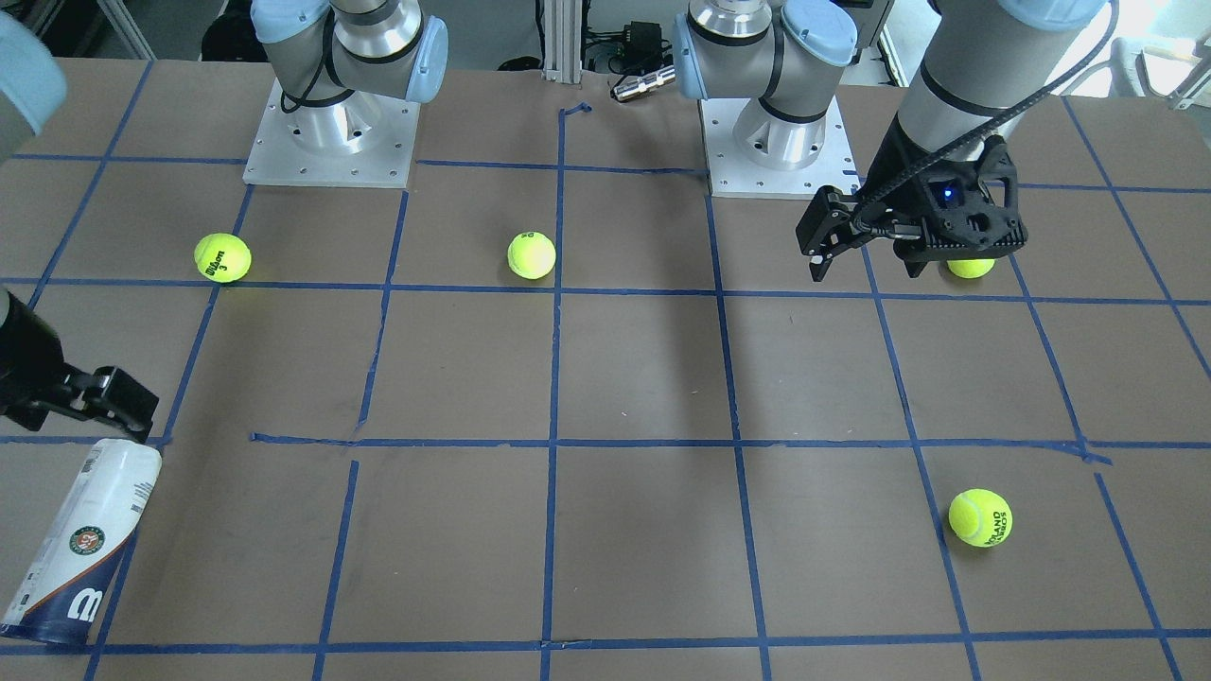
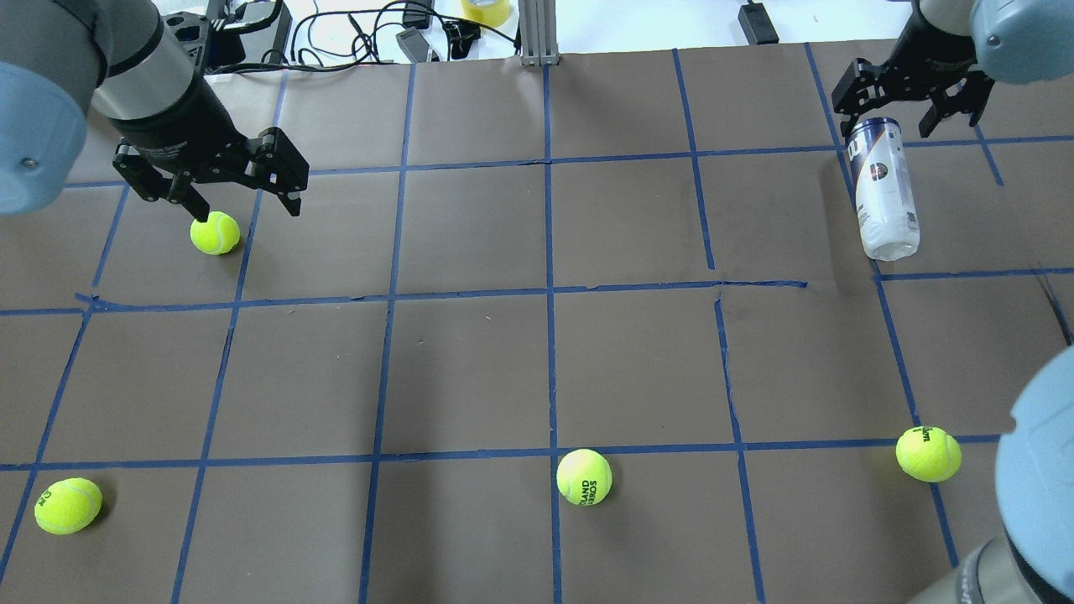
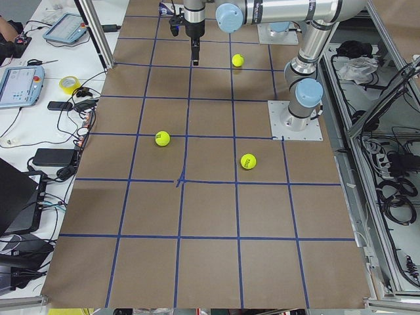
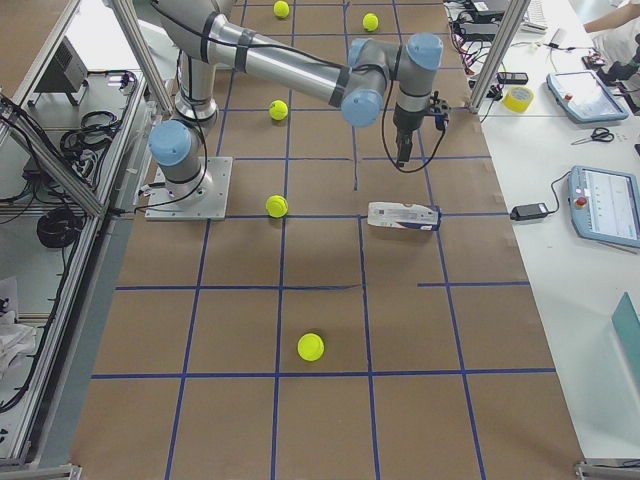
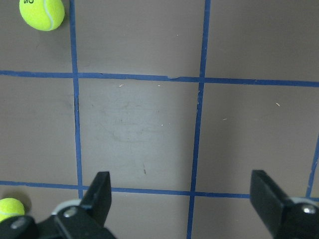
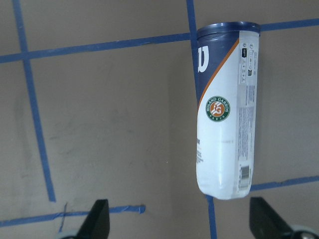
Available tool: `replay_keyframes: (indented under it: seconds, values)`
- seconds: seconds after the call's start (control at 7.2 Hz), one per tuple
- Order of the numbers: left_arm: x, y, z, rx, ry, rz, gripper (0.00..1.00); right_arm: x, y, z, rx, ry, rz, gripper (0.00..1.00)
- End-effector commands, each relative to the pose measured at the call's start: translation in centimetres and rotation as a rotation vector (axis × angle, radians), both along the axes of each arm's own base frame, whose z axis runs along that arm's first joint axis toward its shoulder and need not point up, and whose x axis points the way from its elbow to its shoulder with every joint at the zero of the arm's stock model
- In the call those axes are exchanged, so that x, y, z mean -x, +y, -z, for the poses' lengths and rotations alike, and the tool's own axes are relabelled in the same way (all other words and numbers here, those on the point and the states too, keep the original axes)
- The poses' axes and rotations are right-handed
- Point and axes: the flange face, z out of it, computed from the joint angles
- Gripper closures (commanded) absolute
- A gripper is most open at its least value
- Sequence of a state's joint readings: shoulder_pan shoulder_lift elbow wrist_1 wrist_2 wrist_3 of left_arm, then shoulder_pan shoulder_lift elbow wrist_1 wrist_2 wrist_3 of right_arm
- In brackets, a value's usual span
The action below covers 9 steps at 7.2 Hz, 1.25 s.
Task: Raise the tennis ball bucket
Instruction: 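Move the right gripper down toward the upright tennis ball can, then close the right gripper around the tennis ball can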
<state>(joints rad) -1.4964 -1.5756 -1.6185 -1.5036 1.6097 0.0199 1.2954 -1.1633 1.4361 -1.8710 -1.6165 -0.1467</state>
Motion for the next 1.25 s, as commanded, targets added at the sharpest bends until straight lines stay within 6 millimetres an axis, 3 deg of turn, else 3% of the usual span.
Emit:
replay_keyframes:
  seconds: [0.0,0.14,0.56,1.11]
  values:
    - [0.0,-0.1,0.1,0.002,0.0,0.002,0.0,4.0,-2.9,6.6,0.003,0.001,0.043,0.0]
    - [0.0,-0.1,0.0,0.002,-0.001,0.002,0.0,5.4,-3.9,8.4,-0.007,-0.002,0.057,0.0]
    - [0.0,-0.1,0.0,0.005,0.0,0.001,0.0,6.2,-4.5,12.3,-0.054,-0.017,0.037,0.0]
    - [-0.1,-0.1,0.1,0.003,-0.001,0.002,0.0,7.3,-4.5,14.9,-0.091,-0.028,0.002,0.0]
